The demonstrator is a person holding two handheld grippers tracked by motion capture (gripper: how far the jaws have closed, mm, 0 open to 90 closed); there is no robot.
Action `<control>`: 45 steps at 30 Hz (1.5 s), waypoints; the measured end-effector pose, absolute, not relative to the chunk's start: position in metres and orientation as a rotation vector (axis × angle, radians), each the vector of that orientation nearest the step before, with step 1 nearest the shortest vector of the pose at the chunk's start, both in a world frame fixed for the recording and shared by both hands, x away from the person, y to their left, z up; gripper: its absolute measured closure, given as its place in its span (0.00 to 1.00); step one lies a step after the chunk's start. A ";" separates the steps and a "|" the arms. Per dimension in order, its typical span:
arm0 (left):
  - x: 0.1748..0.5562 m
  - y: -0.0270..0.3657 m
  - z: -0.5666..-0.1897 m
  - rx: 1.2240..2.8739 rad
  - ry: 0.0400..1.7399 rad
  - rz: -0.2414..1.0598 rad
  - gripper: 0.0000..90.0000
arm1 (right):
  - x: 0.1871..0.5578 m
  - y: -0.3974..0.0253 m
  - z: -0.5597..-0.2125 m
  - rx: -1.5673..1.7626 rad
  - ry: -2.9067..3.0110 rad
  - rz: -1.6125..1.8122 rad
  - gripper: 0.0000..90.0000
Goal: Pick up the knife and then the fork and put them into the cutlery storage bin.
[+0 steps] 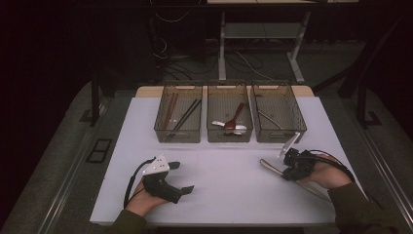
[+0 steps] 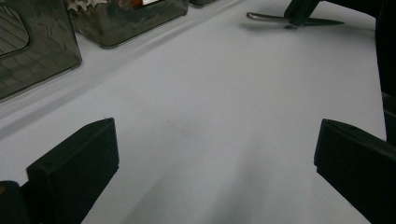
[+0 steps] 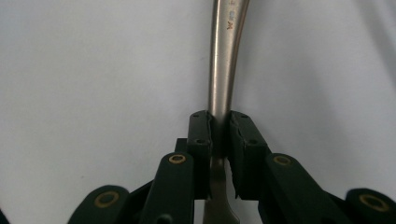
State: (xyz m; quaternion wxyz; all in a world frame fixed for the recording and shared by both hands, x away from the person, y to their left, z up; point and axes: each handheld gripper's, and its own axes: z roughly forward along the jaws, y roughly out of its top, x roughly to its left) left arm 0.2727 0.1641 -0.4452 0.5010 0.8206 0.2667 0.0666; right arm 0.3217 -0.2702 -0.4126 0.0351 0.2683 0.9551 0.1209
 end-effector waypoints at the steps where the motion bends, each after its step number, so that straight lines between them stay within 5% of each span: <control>1: 0.272 0.164 -0.445 1.981 0.644 0.160 0.00 | 0.322 -0.271 -0.411 0.838 2.918 0.394 0.88; 24: 0.269 0.165 -0.444 1.955 0.647 0.148 0.00 | 0.339 -0.316 -0.361 1.083 2.478 1.015 0.88; 45: 0.269 0.167 -0.443 1.946 0.654 0.142 0.00 | 0.376 -0.327 -0.304 1.110 2.193 1.226 0.88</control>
